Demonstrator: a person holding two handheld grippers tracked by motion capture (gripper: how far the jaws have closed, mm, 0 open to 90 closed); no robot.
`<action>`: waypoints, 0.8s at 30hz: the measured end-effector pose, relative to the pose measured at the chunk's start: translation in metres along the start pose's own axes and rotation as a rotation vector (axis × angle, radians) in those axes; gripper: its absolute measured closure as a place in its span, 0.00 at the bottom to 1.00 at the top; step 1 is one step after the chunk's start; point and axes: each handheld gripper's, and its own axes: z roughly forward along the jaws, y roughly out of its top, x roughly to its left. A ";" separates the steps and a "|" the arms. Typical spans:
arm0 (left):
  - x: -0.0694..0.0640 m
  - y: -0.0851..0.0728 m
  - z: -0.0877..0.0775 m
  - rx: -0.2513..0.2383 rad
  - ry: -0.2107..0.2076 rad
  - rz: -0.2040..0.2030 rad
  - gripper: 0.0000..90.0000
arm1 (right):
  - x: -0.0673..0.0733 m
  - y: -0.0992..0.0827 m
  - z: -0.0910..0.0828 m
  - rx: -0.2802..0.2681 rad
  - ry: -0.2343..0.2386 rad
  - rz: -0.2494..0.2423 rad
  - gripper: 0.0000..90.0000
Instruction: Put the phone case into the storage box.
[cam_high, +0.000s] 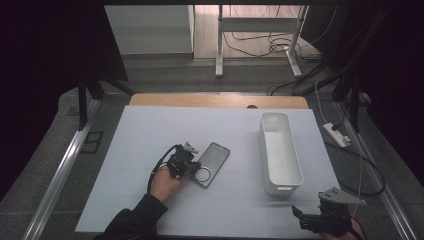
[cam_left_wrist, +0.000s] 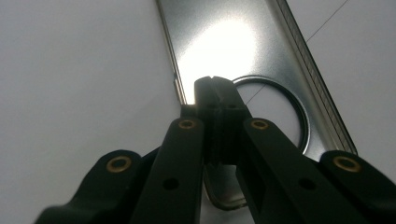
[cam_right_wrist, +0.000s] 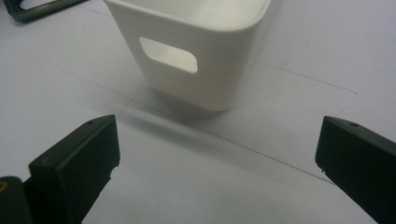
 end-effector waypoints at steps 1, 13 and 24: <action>0.001 -0.002 -0.001 0.000 -0.001 -0.007 0.99 | 0.000 0.000 0.000 0.000 0.000 0.001 0.00; 0.023 -0.010 -0.010 0.000 0.037 -0.075 0.99 | 0.000 0.000 0.000 -0.001 0.001 0.001 0.00; 0.039 -0.005 -0.007 -0.009 0.067 -0.100 0.99 | -0.001 0.000 0.000 0.000 0.001 0.008 0.00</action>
